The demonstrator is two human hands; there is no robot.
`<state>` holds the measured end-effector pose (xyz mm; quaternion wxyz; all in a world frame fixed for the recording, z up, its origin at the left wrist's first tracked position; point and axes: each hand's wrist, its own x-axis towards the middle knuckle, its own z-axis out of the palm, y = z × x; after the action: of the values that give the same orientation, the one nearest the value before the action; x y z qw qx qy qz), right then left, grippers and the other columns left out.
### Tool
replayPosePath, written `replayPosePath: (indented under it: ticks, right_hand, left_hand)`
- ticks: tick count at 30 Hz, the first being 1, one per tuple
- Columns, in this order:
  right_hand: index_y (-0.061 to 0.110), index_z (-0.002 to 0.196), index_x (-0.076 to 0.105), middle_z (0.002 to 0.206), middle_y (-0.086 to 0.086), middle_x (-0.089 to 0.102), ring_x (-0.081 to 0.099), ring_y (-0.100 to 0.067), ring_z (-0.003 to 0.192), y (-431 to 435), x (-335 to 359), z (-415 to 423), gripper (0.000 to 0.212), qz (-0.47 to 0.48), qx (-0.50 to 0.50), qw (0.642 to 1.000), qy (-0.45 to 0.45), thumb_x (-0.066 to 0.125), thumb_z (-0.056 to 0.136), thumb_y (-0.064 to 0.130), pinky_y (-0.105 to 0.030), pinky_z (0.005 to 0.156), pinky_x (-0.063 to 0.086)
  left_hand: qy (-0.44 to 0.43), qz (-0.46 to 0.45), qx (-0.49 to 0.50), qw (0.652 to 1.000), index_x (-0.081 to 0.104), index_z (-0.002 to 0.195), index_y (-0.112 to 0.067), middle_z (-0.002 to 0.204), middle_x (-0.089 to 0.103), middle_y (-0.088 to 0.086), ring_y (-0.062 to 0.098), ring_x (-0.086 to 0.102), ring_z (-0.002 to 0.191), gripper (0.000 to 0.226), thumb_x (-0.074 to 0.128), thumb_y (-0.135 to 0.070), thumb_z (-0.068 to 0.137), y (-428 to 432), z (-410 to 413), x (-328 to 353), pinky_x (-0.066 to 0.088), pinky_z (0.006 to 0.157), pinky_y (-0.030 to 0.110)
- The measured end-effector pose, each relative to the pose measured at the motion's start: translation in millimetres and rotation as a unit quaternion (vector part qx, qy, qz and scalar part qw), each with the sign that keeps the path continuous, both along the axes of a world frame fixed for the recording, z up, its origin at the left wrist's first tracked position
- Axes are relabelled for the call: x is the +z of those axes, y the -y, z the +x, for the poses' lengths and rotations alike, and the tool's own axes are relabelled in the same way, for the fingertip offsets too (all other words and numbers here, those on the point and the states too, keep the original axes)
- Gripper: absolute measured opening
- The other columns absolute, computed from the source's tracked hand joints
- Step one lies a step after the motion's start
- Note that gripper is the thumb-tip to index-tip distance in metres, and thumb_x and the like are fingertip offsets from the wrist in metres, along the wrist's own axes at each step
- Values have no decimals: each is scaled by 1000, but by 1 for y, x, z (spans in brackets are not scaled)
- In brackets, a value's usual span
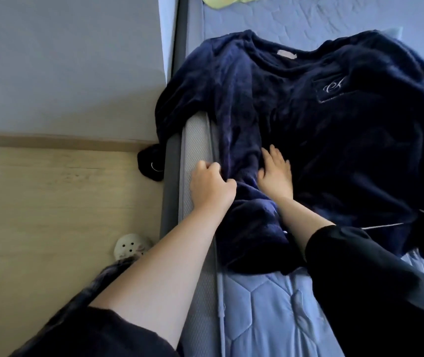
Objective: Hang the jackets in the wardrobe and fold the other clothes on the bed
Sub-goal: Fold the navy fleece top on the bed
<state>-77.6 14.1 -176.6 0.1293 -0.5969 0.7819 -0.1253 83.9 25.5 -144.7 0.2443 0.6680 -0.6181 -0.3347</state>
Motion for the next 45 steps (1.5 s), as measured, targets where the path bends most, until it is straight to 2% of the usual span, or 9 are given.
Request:
replayPosePath:
  ticks: [10,14,17,21,25,28,34,38,45]
  right_hand:
    - [19,136,48,137,3,53,47,-8,127,-124,74,-33,48,157,100,907,379,44,96,45,-23,108,32]
    - [28,152,8,153,8,17,13,-9,143,-164,68,-46,111,243,221,933,144,75,68,55,-36,117,14]
    - [22,147,26,153,-6,27,24,-23,142,-175,55,-44,91,146,216,960,-102,71,70,43,-47,116,12]
    - [13,88,54,87,-5,62,60,-34,86,-171,69,-43,17,-23,44,998,-40,58,73,9,-38,76,42]
    - [10,89,57,84,-7,60,56,-32,72,-166,104,-43,34,-240,-8,971,11,57,60,-7,-34,58,40]
    - [6,90,58,88,-10,57,56,-34,74,-157,112,-42,33,-238,59,967,-75,59,60,-7,-36,55,42]
    - [17,113,53,111,-5,50,54,-27,104,-172,68,-45,33,176,253,923,-230,51,82,8,-36,79,43]
    - [13,107,57,114,-9,53,53,-31,100,-202,46,-51,48,47,229,931,-280,66,61,7,-37,83,42]
    - [2,113,62,123,-23,54,51,-41,114,-228,38,-97,59,-34,12,972,-230,70,55,-6,-57,101,33]
  left_hand:
    - [-42,157,-329,930,18,151,-19,156,17,5,18,19,143,95,63,-60,79,-69,8,36,15,107,20]
    - [158,136,-438,874,-12,149,-37,158,-15,-1,25,4,147,136,84,-49,54,-89,19,33,21,117,40]
    - [192,51,-383,902,4,152,-31,157,7,5,33,36,134,106,75,-18,74,-101,19,28,38,105,37]
    - [-38,-52,-21,998,58,127,-25,121,62,4,24,58,109,51,48,-1,83,-95,20,50,42,86,22]
    - [-66,-208,192,957,65,113,-21,108,60,3,22,56,87,55,45,9,72,-83,51,74,36,71,21]
    - [209,-105,-7,972,65,108,-19,108,53,6,31,57,84,38,52,2,79,-85,66,71,44,69,34]
    - [539,142,-228,798,40,140,-17,146,32,10,31,34,132,63,64,-17,81,-110,56,55,36,98,42]
    - [508,-43,-383,770,-4,152,-21,159,-15,8,31,-12,146,97,61,-32,81,-116,44,41,1,113,59]
    - [395,-136,-433,799,-10,151,-28,160,-9,6,29,-8,147,96,57,-50,86,-150,-40,11,2,114,57]
